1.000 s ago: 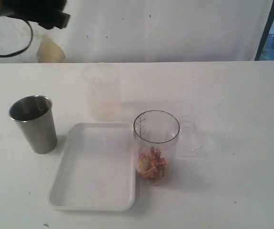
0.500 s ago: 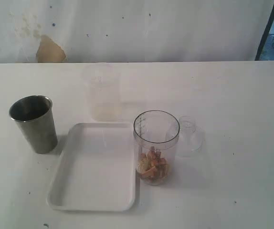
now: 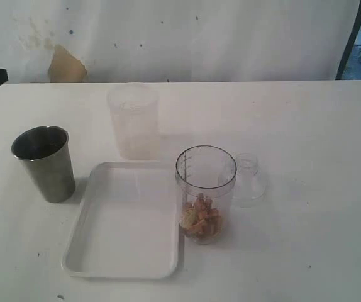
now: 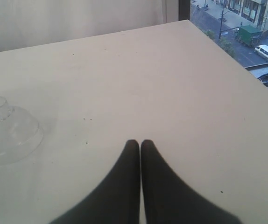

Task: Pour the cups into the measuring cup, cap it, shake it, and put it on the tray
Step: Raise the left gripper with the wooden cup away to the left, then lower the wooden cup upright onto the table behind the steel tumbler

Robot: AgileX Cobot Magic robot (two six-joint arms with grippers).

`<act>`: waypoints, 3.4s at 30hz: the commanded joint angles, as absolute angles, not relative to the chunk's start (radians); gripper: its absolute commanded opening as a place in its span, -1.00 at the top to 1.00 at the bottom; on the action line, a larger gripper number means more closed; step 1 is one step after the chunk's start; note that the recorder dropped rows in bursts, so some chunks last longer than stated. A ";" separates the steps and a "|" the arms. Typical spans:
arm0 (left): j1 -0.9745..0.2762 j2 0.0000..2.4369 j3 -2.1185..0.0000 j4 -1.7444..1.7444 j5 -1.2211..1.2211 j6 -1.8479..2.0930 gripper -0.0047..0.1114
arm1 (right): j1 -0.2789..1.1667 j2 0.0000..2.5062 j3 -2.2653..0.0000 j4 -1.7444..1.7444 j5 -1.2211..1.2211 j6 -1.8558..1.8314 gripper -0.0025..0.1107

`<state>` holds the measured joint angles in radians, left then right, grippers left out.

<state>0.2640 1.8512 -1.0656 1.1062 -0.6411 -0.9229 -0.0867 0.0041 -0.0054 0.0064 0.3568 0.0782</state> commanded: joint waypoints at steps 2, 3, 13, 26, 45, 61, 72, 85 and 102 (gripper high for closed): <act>0.265 2.032 -1.254 1.258 -0.843 -0.946 0.92 | -0.089 0.000 0.000 0.007 0.350 0.083 0.96; 0.265 2.066 -1.292 1.282 -0.849 -0.988 0.92 | -0.089 0.000 0.000 0.007 0.350 0.083 0.96; 0.234 2.298 -1.588 1.744 -0.925 -1.369 0.92 | -0.089 0.000 0.000 0.007 0.350 0.083 0.96; 0.144 2.328 -1.606 1.744 -0.884 -1.360 0.92 | -0.089 0.000 0.000 0.007 0.350 0.083 0.96; 0.139 2.400 -1.605 1.744 -0.843 -1.348 0.92 | -0.089 0.000 0.000 0.007 0.350 0.083 0.96; 0.139 2.400 -1.607 1.744 -0.838 -1.353 -0.82 | -0.089 0.000 0.000 0.007 0.350 0.083 0.96; 0.154 2.361 -1.607 1.744 -0.846 -1.370 -0.89 | -0.089 0.000 0.000 0.007 0.350 0.083 0.96; 0.177 2.315 -1.607 1.744 -0.911 -1.413 -0.89 | -0.089 0.000 0.000 0.007 0.352 0.083 0.96; 0.177 2.130 -1.607 1.744 -0.921 -1.417 -0.89 | -0.089 0.000 0.000 0.007 0.350 0.083 0.96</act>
<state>0.1765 2.1964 -1.6030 1.7527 -0.9127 -1.4120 -0.0867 0.0041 -0.0054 0.0064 0.3568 0.0782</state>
